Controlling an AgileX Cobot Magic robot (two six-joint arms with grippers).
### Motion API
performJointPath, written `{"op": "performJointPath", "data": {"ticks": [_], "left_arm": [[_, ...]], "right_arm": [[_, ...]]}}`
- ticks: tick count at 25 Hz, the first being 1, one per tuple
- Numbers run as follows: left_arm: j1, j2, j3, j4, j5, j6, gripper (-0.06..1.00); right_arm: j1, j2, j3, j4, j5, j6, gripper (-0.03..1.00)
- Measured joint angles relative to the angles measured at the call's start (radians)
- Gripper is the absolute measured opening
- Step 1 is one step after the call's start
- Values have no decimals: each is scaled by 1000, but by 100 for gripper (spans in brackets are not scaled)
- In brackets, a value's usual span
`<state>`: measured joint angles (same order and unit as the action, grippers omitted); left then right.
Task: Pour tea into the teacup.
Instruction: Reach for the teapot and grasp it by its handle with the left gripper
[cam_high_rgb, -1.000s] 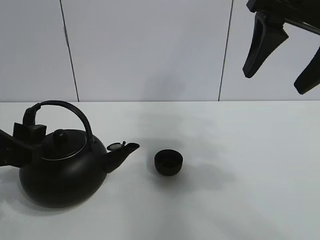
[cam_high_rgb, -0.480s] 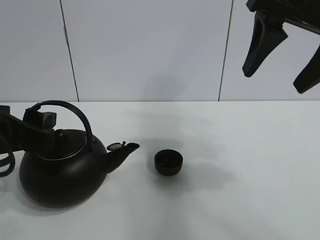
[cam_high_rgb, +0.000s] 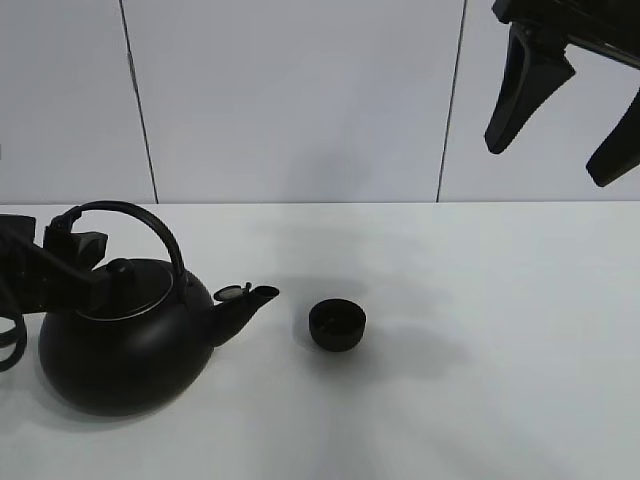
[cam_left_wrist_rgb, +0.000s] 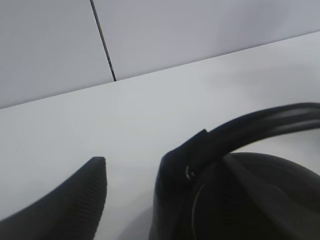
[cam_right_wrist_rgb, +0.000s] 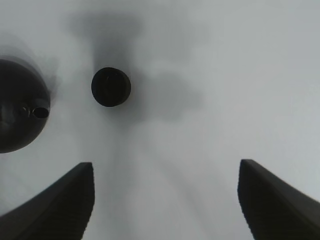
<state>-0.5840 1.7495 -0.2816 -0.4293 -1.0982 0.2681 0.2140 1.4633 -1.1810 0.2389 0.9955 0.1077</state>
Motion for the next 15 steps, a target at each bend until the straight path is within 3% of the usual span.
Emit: {"op": "performJointPath", "data": {"ticks": [8, 13, 15], "left_arm": [[0, 5, 0, 35, 1, 16, 43], [0, 5, 0, 35, 2, 20, 16], [1, 5, 0, 33, 1, 30, 11]], "right_arm": [[0, 0, 0, 0, 0, 0, 55], [0, 0, 0, 0, 0, 0, 55], [0, 0, 0, 0, 0, 0, 55]]}}
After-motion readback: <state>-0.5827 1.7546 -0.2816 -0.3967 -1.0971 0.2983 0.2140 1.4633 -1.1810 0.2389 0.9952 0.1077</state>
